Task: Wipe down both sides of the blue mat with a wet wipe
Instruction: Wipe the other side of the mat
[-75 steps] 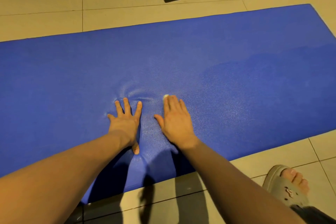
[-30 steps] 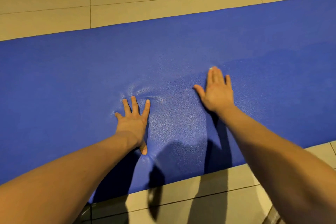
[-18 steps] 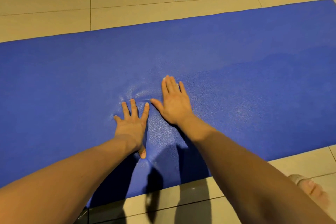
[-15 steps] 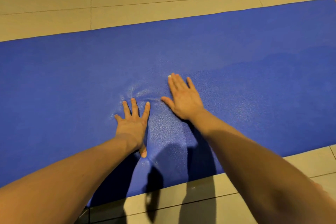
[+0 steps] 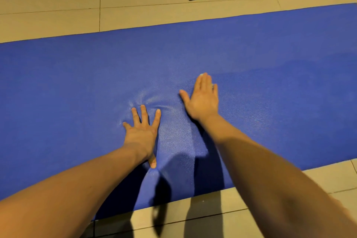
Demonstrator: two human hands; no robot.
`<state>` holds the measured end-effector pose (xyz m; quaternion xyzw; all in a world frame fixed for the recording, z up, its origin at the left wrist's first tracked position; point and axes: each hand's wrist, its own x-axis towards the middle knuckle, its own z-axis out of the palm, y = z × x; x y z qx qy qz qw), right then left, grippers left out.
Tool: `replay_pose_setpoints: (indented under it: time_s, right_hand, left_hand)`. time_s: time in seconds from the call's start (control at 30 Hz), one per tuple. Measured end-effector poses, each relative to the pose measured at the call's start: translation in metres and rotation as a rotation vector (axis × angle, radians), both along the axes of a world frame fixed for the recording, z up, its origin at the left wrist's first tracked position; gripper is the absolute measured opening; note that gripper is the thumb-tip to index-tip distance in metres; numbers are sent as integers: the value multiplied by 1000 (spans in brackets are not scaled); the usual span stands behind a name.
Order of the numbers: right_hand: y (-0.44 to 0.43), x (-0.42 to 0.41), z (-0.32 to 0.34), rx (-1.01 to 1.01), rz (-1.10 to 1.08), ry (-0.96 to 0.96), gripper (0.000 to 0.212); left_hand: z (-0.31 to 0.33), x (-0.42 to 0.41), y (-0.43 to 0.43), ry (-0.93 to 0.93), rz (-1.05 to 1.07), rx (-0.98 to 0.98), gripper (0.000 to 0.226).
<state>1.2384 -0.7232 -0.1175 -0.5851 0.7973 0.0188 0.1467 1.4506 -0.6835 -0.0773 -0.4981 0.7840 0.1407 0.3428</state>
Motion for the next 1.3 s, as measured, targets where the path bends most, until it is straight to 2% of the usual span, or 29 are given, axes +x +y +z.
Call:
replay_pose_setpoints:
  time_s: [0.13, 0.2, 0.27, 0.37, 0.47, 0.5, 0.57, 0.67, 0.77, 0.8, 0.87, 1.0, 1.1, 1.17, 1.23, 1.3]
  right_hand:
    - [12, 55, -4, -49, 281, -69, 87]
    - [12, 53, -3, -57, 420, -77, 80]
    - [10, 33, 1, -59, 453, -47, 73]
    - [8, -12, 5, -54, 292, 18, 65]
    - [9, -40, 14, -32, 228, 49, 71]
    - [7, -43, 16, -59, 232, 69, 65]
    - [2, -48, 17, -143, 222, 81, 37]
    - [-6, -46, 19, -216, 118, -98, 15]
    - [-22, -30, 23, -159, -119, -410, 7]
    - [-29, -23, 25, -134, -193, -489, 10]
    - [-41, -16, 25, -122, -288, -545, 21]
    - [-51, -11, 26, -136, -366, -511, 22]
    - [-45, -11, 31, -218, -226, -372, 30]
    - [-39, -17, 33, -280, 11, -279, 39]
    - [-34, -26, 33, -247, 277, -162, 48]
    - [-34, -31, 33, -174, 442, -48, 45]
  left_hand:
    - [-2, 0, 0, -6, 3, 1, 178]
    - [-2, 0, 0, -6, 3, -3, 178]
    - [-2, 0, 0, 2, 3, -5, 178]
    - [-3, 1, 0, 11, 4, -6, 179]
    - [-3, 0, 1, 5, -2, -10, 179]
    - [-3, 0, 1, 4, -1, -10, 179]
    - [-3, 0, 1, 6, 1, -9, 179]
    - [-2, -1, 1, 11, 8, -6, 178]
    - [-4, -1, 0, 23, 20, -6, 179]
    - [-4, -1, 0, 20, 23, -6, 179]
    - [-3, -2, 0, 13, 23, -4, 179]
    - [-3, -4, 0, 9, 34, 7, 179]
    - [-4, -5, -1, 2, 42, 15, 178]
    - [-2, -6, -1, -2, 45, 21, 176]
    - [-1, -6, -1, -2, 45, 25, 176]
    - [-1, -6, -1, 5, 45, 22, 176]
